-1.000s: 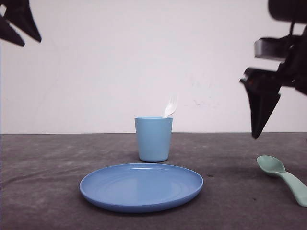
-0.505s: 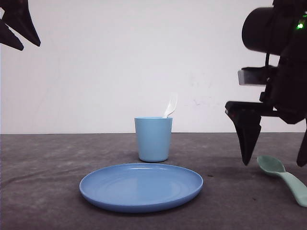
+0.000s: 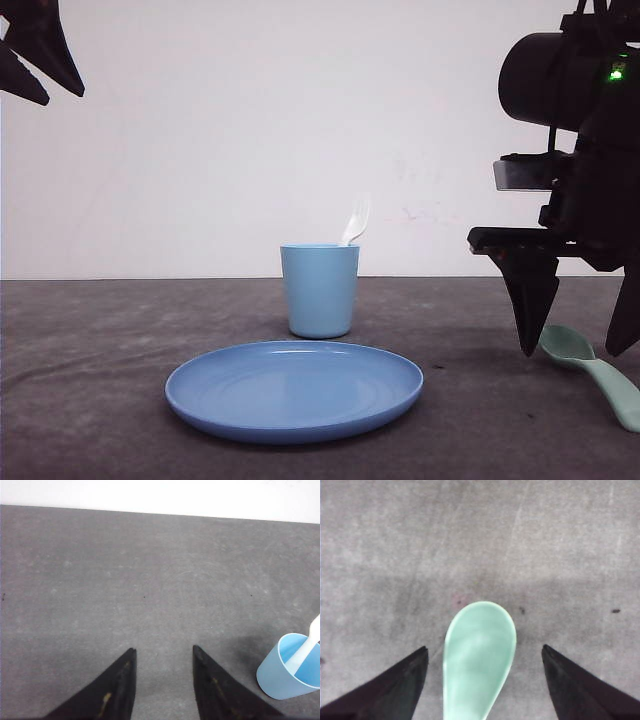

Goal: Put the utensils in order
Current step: 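Move the right gripper down onto the mint-green spoon and grasp it, then lift the green spoon with the right gripper and carry it over the cup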

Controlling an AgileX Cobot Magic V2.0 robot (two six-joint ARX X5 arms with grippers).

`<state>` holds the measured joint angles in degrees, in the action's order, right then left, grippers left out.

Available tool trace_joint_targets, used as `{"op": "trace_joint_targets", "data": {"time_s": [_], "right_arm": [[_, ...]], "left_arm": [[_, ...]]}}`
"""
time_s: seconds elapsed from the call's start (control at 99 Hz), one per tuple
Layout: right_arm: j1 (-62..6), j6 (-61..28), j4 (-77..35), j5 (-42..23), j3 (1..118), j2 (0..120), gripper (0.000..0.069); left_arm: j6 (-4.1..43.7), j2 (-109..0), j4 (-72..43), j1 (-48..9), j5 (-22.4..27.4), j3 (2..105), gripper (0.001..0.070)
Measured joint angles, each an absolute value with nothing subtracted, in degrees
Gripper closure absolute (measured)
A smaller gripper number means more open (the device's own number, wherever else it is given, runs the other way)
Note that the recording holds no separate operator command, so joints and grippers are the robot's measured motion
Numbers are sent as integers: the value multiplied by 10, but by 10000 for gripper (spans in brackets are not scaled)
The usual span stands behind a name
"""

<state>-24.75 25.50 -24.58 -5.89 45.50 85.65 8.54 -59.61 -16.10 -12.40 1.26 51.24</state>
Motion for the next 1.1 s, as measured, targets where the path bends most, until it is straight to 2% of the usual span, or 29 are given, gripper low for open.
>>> {"op": "trace_joint_targets", "data": {"time_s": [0.111, 0.263, 0.414, 0.545, 0.697, 0.869, 1.101], "right_arm": [[-250, 255, -244, -60, 455, 856, 257], [-250, 255, -244, -63, 455, 856, 333], [-250, 255, -245, -71, 455, 863, 369], [-250, 255, -244, -71, 457, 874, 458], [-252, 256, -242, -70, 458, 876, 513], [-255, 255, -239, -69, 458, 876, 612], [-255, 254, -240, -69, 460, 876, 636]], "left_arm": [[85, -596, -161, -124, 13, 512, 514], [85, -596, -161, -124, 13, 512, 514], [85, -596, -161, -124, 13, 512, 514], [85, -596, -161, -124, 13, 512, 514], [85, -596, -161, -124, 13, 512, 514], [83, -596, -161, -124, 13, 512, 514], [83, -596, -161, -124, 13, 512, 514]]}}
